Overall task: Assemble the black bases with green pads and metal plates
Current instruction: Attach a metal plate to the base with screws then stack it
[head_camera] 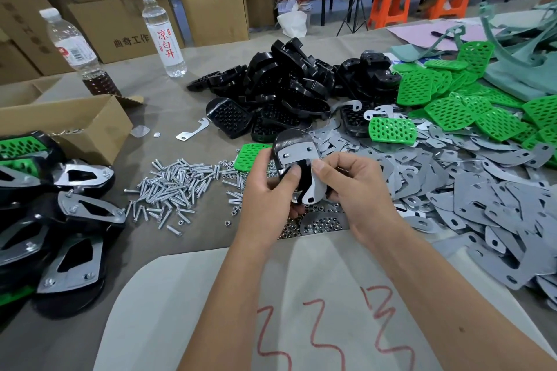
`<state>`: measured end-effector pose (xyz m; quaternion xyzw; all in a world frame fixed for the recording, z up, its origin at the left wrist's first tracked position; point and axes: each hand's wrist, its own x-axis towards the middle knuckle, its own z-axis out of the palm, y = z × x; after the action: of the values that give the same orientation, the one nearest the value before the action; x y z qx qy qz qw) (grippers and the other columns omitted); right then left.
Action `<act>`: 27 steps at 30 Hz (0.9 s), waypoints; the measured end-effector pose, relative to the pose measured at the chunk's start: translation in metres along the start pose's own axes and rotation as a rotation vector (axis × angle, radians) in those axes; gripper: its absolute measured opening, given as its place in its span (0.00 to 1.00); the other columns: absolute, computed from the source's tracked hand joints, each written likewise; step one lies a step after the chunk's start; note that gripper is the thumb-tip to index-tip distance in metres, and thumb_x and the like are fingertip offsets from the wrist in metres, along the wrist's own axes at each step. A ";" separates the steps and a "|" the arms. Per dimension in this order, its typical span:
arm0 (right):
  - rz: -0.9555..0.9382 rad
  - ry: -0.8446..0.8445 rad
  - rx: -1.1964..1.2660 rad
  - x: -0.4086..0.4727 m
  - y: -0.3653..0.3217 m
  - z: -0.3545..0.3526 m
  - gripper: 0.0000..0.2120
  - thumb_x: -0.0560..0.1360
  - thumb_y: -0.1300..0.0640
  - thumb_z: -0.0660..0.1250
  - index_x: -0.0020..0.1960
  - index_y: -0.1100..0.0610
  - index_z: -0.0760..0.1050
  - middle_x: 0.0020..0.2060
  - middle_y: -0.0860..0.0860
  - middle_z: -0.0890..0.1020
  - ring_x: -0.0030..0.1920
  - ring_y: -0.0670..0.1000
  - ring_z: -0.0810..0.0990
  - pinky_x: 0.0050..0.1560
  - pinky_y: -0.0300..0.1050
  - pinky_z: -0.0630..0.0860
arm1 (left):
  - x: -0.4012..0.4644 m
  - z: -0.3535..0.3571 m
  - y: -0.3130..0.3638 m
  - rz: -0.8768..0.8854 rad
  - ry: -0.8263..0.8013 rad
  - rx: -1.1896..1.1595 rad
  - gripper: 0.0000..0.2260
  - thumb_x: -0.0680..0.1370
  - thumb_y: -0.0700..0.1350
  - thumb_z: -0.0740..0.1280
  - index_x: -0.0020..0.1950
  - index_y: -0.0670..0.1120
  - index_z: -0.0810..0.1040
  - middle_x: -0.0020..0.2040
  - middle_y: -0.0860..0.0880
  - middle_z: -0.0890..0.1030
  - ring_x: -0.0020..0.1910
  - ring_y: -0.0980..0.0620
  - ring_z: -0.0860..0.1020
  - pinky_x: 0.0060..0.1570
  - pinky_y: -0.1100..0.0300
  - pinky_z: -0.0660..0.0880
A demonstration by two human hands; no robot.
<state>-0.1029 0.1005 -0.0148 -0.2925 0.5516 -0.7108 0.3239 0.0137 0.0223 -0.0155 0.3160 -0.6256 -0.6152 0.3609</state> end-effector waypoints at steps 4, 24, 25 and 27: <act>0.032 0.026 -0.041 -0.001 -0.003 0.001 0.13 0.76 0.55 0.75 0.36 0.59 0.80 0.36 0.68 0.80 0.36 0.69 0.79 0.45 0.81 0.77 | 0.001 0.000 -0.002 -0.001 0.016 0.003 0.13 0.82 0.44 0.67 0.54 0.64 0.80 0.38 0.50 0.85 0.31 0.52 0.80 0.29 0.57 0.79; 0.005 0.040 -0.038 0.001 0.002 -0.001 0.15 0.76 0.54 0.73 0.36 0.61 0.78 0.31 0.62 0.79 0.36 0.62 0.78 0.45 0.80 0.77 | 0.000 0.000 0.002 -0.014 -0.039 -0.032 0.17 0.82 0.39 0.69 0.54 0.64 0.81 0.43 0.46 0.86 0.34 0.50 0.81 0.29 0.60 0.77; 0.003 0.012 -0.034 0.000 0.002 -0.001 0.14 0.75 0.53 0.73 0.35 0.60 0.79 0.31 0.62 0.80 0.36 0.61 0.78 0.45 0.78 0.78 | 0.001 0.001 0.001 0.019 -0.007 -0.014 0.15 0.81 0.40 0.69 0.53 0.63 0.81 0.45 0.48 0.86 0.37 0.49 0.83 0.32 0.58 0.79; -0.017 -0.030 -0.037 0.000 0.003 -0.002 0.14 0.75 0.52 0.72 0.35 0.59 0.80 0.30 0.60 0.80 0.33 0.58 0.78 0.42 0.70 0.78 | 0.002 0.002 0.000 0.094 0.053 0.049 0.10 0.80 0.45 0.69 0.54 0.61 0.80 0.49 0.52 0.86 0.48 0.45 0.85 0.43 0.45 0.83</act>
<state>-0.1040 0.1005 -0.0182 -0.3136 0.5574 -0.6987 0.3206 0.0106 0.0214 -0.0154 0.3111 -0.6448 -0.5735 0.3982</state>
